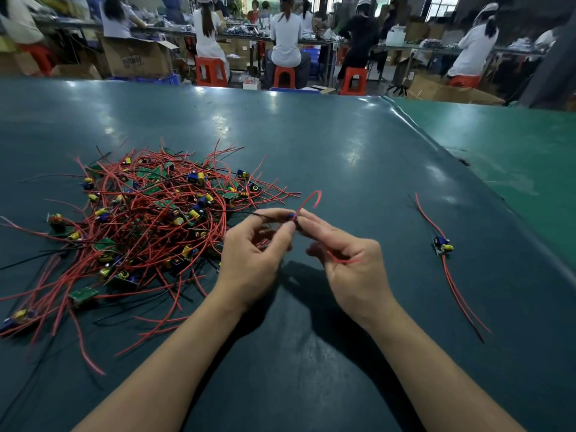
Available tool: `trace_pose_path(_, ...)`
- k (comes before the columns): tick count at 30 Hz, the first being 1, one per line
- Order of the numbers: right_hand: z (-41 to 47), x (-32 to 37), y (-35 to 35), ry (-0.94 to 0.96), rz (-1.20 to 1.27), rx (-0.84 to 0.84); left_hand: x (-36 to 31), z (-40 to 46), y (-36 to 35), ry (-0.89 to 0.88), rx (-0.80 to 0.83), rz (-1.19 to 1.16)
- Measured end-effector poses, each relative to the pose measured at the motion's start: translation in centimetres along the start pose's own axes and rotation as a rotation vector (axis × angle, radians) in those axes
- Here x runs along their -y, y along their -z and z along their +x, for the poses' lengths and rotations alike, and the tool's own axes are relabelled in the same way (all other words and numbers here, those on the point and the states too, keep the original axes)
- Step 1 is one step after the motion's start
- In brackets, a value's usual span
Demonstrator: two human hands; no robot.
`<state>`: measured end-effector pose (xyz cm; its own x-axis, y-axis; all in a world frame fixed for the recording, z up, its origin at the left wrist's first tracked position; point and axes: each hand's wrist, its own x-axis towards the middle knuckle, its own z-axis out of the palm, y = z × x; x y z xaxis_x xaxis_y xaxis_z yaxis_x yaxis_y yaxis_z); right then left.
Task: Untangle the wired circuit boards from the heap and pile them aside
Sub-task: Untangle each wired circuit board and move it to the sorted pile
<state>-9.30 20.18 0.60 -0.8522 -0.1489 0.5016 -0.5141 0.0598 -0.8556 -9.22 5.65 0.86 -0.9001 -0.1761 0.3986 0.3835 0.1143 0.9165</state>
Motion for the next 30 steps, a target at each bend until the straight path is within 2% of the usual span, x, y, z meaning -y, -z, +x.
trace_pose_path(1, -0.1, 0.0, 0.0, 0.069, -0.093, 0.049, -0.1, 0.1, 0.0, 0.083, -0.013, -0.137)
trace_pose_path(3, -0.2, 0.2, 0.1, 0.067, -0.068, 0.061, -0.6, 0.4, 0.3, 0.242, -0.031, -0.392)
trace_pose_path(6, 0.0, 0.6, 0.7, -0.026, 0.014, -0.095, -0.9, 0.7, 0.5, 0.385, -0.024, -0.609)
trace_pose_path(8, 0.3, 0.5, 1.1, -0.144, 0.058, -0.12, -1.1, 0.7, 0.3, 0.459, 0.039, -0.595)
trace_pose_path(10, 0.3, 0.9, 1.0, -0.283, 0.181, -0.037, -1.2, 0.3, 0.1, 0.519, 0.163, -0.534)
trace_pose_path(13, 0.3, 0.9, 0.8, -0.352, 0.205, 0.022, -1.4, -0.1, 0.0, 0.499, 0.334, -0.396)
trace_pose_path(18, 0.7, 1.2, 1.7, -0.519, 0.327, 0.015, -1.6, -0.4, 0.0, 0.466, 0.44, -0.371)
trace_pose_path(24, 0.8, 1.2, 1.8, -0.56, 0.424, -0.014, -1.3, -0.4, 0.2, 0.464, 0.527, -0.377)
trace_pose_path(30, 0.6, 1.2, 1.4, -0.551, 0.4, -0.005, -1.3, -0.4, 0.2, 0.45, 0.545, -0.373)
